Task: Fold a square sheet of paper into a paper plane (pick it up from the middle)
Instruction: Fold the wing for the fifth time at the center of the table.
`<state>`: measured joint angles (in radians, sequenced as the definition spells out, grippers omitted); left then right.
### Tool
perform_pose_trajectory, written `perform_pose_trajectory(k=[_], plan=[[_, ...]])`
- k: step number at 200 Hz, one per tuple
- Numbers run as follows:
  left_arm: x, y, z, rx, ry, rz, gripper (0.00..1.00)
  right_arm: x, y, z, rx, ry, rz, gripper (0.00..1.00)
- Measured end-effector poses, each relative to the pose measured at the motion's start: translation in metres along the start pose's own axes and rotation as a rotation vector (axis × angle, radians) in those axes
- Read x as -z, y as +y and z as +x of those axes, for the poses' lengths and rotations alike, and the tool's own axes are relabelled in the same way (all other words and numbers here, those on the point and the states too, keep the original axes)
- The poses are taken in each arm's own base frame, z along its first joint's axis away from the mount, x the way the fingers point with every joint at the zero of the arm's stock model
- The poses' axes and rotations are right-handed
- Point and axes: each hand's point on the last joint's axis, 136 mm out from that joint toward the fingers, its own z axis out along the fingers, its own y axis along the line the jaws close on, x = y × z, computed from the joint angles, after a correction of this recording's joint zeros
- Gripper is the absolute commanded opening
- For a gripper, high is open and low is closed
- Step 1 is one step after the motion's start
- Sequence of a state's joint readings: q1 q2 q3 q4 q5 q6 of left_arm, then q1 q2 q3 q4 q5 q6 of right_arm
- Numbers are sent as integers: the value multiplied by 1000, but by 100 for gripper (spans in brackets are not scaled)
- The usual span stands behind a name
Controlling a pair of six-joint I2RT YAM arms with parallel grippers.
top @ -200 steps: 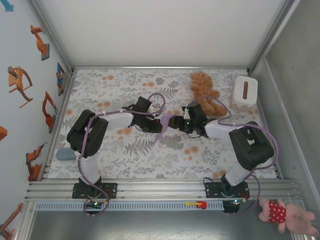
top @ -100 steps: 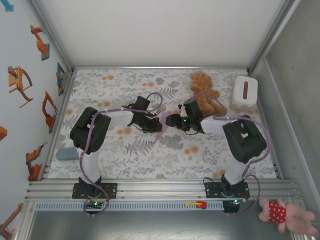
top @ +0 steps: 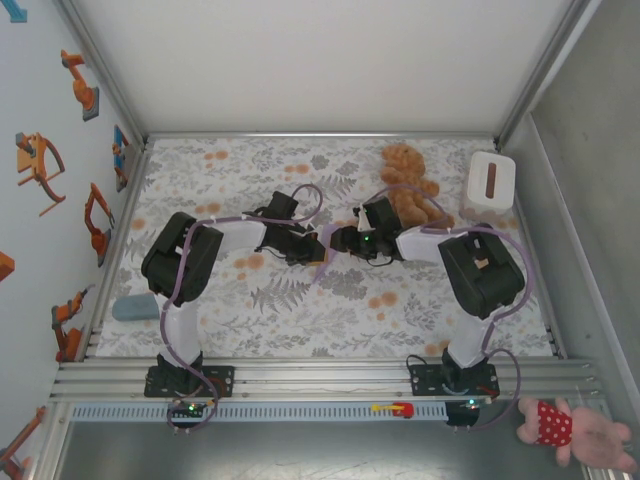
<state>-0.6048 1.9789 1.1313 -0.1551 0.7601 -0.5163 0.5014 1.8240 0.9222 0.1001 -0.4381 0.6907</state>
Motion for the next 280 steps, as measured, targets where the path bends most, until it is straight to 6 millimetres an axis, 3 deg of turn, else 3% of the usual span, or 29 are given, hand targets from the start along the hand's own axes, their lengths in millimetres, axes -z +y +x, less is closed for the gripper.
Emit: perform_pose_trajectory(k=[69,157,280], plan=[[-3,7,2,19,5,-5,9,-4,-6,-2,-21,24,50,49],[-5,13,8,28,14,-10,20,-9,-7,-2,-42,61,147,50],[16,5,15,6,-64,-46,38,-11,-8,-2,-57,91,199,51]])
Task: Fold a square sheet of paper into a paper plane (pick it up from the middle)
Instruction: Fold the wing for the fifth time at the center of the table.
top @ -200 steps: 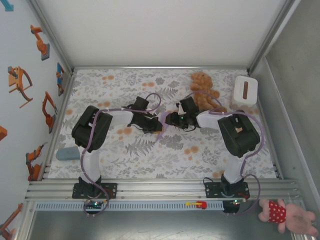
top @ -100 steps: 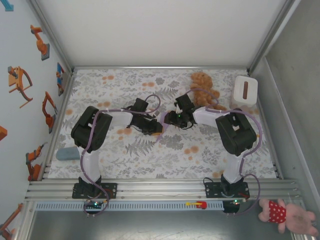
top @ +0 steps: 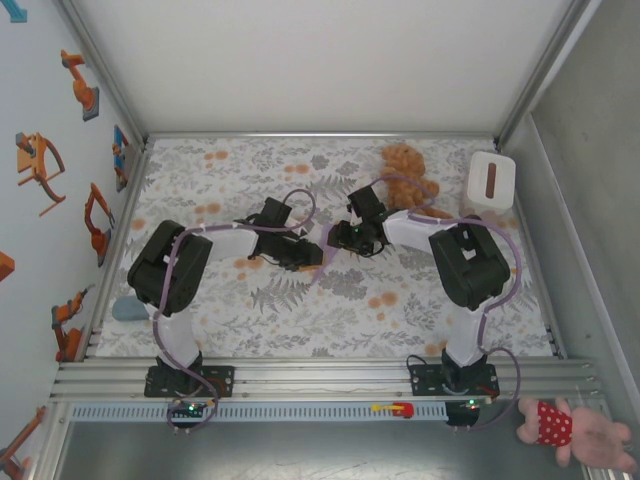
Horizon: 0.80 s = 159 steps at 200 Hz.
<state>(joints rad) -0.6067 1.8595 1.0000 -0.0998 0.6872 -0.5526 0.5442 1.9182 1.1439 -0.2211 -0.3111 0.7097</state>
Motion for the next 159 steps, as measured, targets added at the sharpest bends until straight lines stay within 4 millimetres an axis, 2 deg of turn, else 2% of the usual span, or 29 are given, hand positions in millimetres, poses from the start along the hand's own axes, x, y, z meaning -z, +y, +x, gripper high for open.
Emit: perform_pose_trajectory(k=[56,105,159], plan=[[10,-7,6,-33,-95,-73,43,0,0,0,0,1,4,51],[4,-9,5,-36,-135,-115,43,0,0,0,0,1,8,51],[-4,3,3,-14,-139,-159,39,0,0,0,-1,4,10,51]])
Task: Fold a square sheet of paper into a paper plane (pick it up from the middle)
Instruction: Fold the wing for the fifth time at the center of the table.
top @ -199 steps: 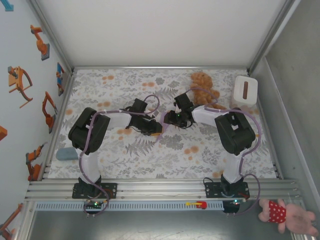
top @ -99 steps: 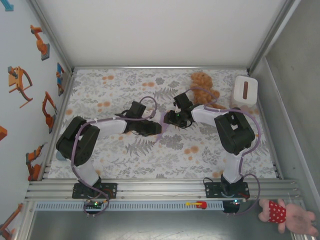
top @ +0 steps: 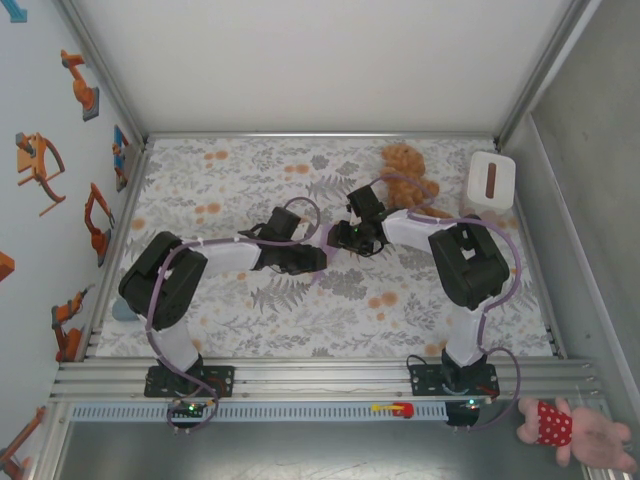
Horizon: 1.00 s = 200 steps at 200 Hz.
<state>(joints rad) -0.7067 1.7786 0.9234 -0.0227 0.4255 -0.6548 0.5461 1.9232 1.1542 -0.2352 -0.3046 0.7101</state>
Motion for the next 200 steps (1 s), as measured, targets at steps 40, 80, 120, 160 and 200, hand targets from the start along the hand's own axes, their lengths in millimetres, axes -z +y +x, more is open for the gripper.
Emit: perform_pose_trajectory(k=[40,80,120,160,200], plan=[[-2,0,-4,5,-10,-7,36,0,0,0,0,0,0,51],[-2,-2,-9,4,-20,-9,33,0,0,0,1,0,0,51],[-8,7,-6,18,-5,-35,30,0,0,0,0,1,1,51],[-10,11,-4,24,1,-50,25,0,0,0,0,1,3,51],[-11,13,-4,26,0,-56,21,0,0,0,0,2,4,51]])
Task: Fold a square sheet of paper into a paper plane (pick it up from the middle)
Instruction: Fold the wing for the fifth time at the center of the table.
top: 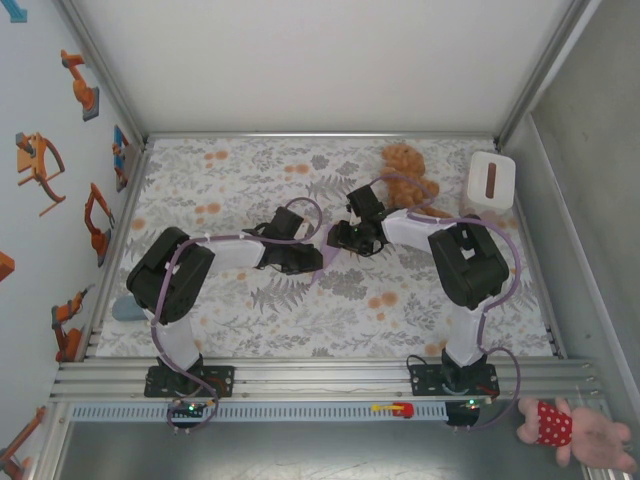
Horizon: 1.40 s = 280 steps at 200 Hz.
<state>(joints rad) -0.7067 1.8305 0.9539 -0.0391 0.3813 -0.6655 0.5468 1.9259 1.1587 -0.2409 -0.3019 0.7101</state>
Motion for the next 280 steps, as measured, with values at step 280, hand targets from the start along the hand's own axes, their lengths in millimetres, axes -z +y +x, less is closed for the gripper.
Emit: perform_pose_trajectory(k=[280], plan=[[-4,3,-1,8,23,-28,15,21,-10,14,19,-43,66,48]])
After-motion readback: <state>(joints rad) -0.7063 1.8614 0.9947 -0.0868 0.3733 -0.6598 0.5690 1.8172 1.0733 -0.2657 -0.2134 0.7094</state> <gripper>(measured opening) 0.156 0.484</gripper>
